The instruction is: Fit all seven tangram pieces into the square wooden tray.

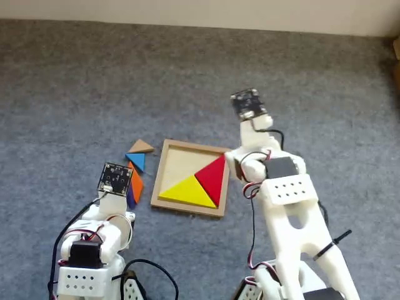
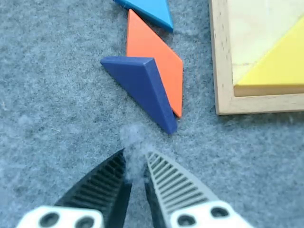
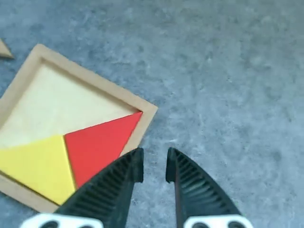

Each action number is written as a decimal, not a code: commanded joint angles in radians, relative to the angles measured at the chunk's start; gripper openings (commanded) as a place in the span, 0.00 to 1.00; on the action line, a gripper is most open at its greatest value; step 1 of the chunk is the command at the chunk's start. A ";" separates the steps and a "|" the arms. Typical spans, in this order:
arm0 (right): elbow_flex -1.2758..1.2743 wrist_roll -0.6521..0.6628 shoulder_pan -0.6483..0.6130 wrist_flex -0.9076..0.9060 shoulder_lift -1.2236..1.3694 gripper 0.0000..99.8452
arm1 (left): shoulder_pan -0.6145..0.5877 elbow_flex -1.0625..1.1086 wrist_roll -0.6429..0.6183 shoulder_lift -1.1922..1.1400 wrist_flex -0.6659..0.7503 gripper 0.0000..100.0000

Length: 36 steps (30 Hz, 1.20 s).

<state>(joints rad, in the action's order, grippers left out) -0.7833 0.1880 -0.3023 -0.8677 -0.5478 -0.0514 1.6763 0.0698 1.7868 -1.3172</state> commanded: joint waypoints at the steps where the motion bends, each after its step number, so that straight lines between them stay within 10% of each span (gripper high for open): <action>1: 0.061 -0.055 0.067 -0.005 -0.042 0.08 | -0.015 0.019 0.006 0.038 -0.005 0.01; 26: 0.581 -0.189 0.177 -0.364 0.587 0.09 | -0.015 0.019 0.006 0.038 -0.005 0.01; 36: 0.750 -0.252 0.217 -0.529 0.734 0.27 | -0.015 0.019 0.006 0.038 -0.005 0.01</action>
<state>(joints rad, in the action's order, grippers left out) -0.1112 -0.0529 -0.0951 -1.3495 0.1933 -0.0514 1.6763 0.0698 1.7868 -1.3172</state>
